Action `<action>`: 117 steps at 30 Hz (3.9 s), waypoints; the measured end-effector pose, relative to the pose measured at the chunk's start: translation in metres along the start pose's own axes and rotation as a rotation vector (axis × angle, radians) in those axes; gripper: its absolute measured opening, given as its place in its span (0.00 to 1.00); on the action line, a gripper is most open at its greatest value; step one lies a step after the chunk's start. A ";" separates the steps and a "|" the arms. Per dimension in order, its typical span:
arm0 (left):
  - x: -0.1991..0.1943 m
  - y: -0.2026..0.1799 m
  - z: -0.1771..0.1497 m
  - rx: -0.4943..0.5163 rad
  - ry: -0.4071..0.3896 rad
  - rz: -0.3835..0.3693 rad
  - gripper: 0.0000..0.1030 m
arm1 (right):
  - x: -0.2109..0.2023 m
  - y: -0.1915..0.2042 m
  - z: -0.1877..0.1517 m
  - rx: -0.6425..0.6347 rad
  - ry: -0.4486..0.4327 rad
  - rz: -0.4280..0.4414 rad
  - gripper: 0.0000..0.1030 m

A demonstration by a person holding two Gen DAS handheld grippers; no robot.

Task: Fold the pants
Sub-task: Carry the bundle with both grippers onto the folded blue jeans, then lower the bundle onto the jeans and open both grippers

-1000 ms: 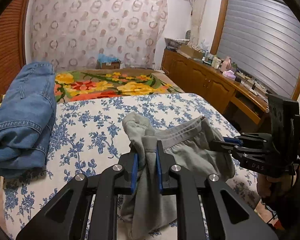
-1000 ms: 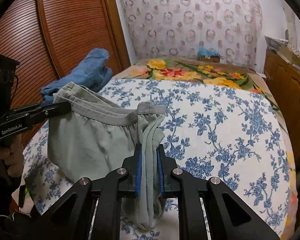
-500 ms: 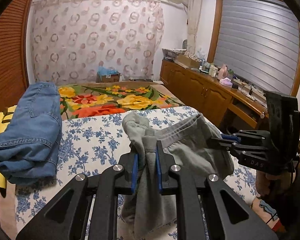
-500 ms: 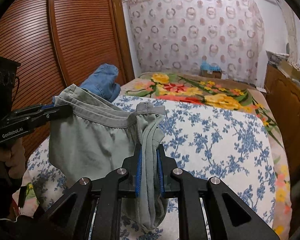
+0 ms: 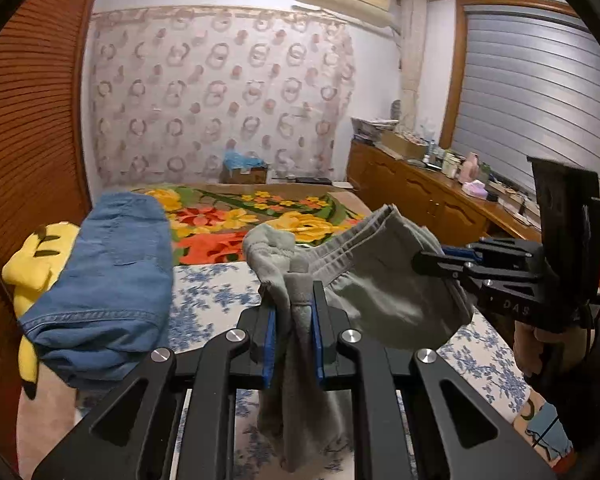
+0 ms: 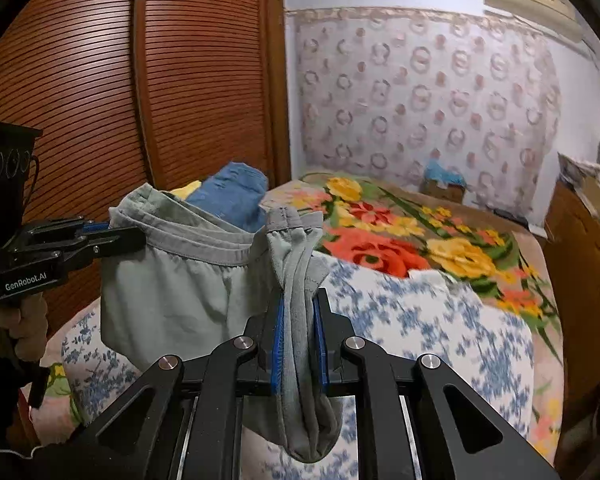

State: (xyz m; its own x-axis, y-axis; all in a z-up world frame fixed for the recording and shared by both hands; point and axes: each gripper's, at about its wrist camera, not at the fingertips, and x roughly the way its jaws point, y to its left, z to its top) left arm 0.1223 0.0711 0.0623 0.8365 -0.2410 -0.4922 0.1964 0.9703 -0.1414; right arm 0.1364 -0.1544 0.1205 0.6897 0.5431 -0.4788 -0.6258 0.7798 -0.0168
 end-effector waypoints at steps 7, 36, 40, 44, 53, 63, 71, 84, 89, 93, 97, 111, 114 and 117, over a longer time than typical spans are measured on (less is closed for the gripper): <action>0.000 0.030 -0.004 -0.028 0.017 0.073 0.15 | 0.048 0.001 0.014 -0.037 0.001 0.055 0.13; 0.014 0.141 0.031 -0.141 -0.068 0.233 0.15 | 0.183 -0.014 0.092 -0.151 -0.088 0.152 0.13; 0.022 0.154 0.022 -0.162 -0.053 0.259 0.15 | 0.212 -0.009 0.099 -0.179 -0.078 0.157 0.13; 0.028 0.167 0.019 -0.188 -0.035 0.275 0.15 | 0.242 -0.004 0.105 -0.192 -0.053 0.165 0.13; 0.018 0.172 0.012 -0.223 -0.037 0.285 0.15 | 0.288 -0.004 0.130 -0.193 -0.030 0.266 0.13; 0.022 0.182 0.000 -0.257 0.009 0.326 0.17 | 0.348 -0.002 0.140 -0.168 0.061 0.338 0.13; 0.020 0.186 -0.002 -0.276 0.024 0.379 0.38 | 0.351 -0.003 0.147 -0.191 0.066 0.329 0.32; 0.047 0.176 0.006 -0.221 0.055 0.325 0.48 | 0.320 -0.028 0.121 -0.152 0.060 0.398 0.36; 0.065 0.184 -0.012 -0.247 0.130 0.338 0.48 | 0.348 -0.036 0.113 -0.131 0.121 0.409 0.36; 0.075 0.187 -0.026 -0.266 0.167 0.333 0.48 | 0.372 -0.044 0.110 -0.118 0.142 0.397 0.30; 0.079 0.187 -0.029 -0.271 0.168 0.337 0.48 | 0.381 -0.042 0.110 -0.104 0.139 0.405 0.29; 0.068 0.184 -0.024 -0.253 0.168 0.378 0.49 | 0.327 -0.026 0.096 -0.088 0.097 0.351 0.29; 0.060 0.183 -0.024 -0.251 0.163 0.390 0.48 | 0.315 -0.020 0.091 -0.085 0.097 0.349 0.29; 0.052 0.181 -0.024 -0.240 0.156 0.408 0.49 | 0.303 -0.018 0.086 -0.082 0.091 0.348 0.31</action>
State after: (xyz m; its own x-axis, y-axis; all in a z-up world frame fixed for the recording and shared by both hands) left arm 0.1894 0.2332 -0.0094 0.7304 0.1388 -0.6688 -0.2696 0.9582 -0.0955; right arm 0.3878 0.0229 0.0514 0.3974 0.7385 -0.5447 -0.8470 0.5236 0.0920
